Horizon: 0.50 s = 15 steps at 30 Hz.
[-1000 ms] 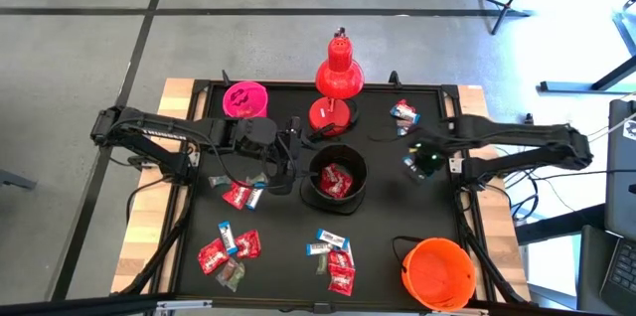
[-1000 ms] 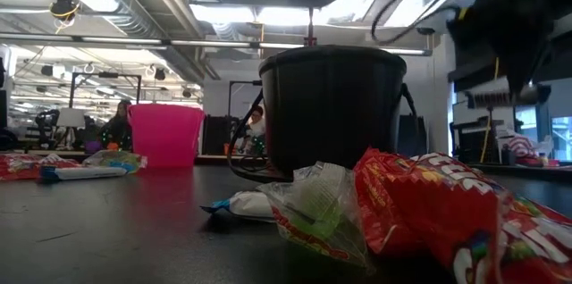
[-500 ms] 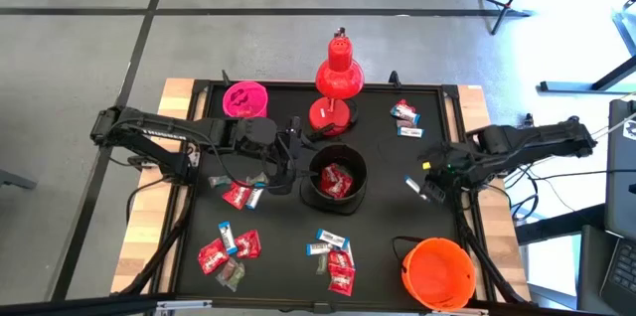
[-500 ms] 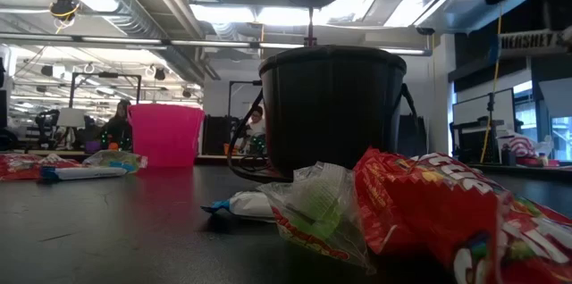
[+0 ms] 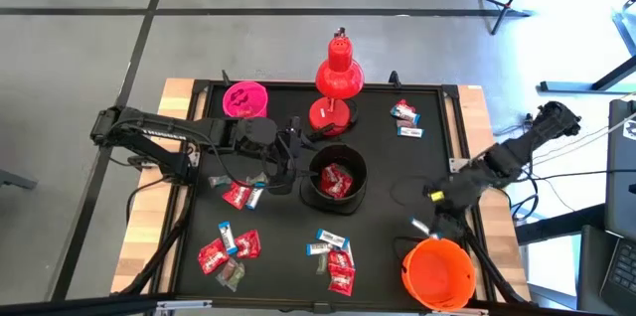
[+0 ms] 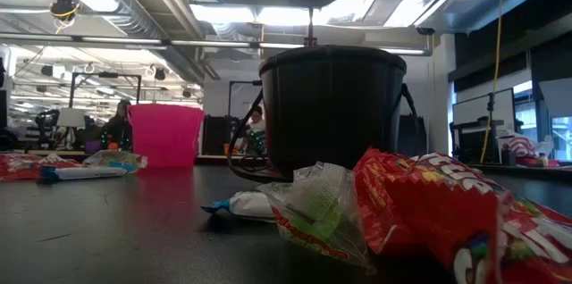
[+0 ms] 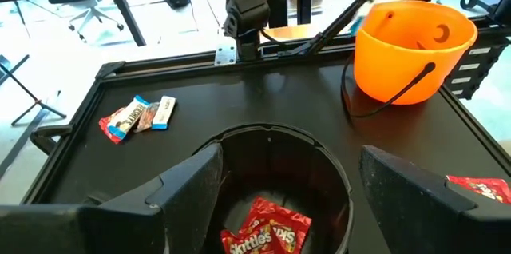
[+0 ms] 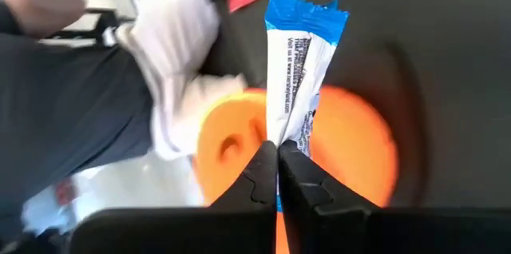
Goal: Organize candy in baskets
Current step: Put the white chocolate into the orange bucket
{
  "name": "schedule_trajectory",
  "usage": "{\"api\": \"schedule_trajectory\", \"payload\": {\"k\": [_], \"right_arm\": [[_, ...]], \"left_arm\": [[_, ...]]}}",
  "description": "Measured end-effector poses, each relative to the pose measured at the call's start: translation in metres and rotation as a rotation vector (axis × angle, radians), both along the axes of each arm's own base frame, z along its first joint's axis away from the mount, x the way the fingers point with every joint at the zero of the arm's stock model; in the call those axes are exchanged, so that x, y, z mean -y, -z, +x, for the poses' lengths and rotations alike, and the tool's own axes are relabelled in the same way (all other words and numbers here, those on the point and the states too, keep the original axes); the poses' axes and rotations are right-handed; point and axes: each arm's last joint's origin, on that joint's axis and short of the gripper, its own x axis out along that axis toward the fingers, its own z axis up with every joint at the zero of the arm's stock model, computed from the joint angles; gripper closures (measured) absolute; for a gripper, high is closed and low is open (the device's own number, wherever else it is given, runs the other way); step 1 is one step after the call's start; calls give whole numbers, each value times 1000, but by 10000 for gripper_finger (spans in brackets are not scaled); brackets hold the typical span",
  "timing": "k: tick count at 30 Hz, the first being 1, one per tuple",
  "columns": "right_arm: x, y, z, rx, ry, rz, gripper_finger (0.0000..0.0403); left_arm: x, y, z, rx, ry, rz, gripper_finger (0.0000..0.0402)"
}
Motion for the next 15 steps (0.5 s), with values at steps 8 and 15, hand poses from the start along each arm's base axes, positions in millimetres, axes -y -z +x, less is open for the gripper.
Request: {"api": "schedule_trajectory", "payload": {"k": [8, 15], "right_arm": [[-36, -3, -17, -162, 3, 155, 403], [-58, 3, -20, -286, 60, 193, 402]], "left_arm": [[5, 0, 0, 0, 9, -2, 117], [5, 0, 0, 0, 6, -10, 117]]}}
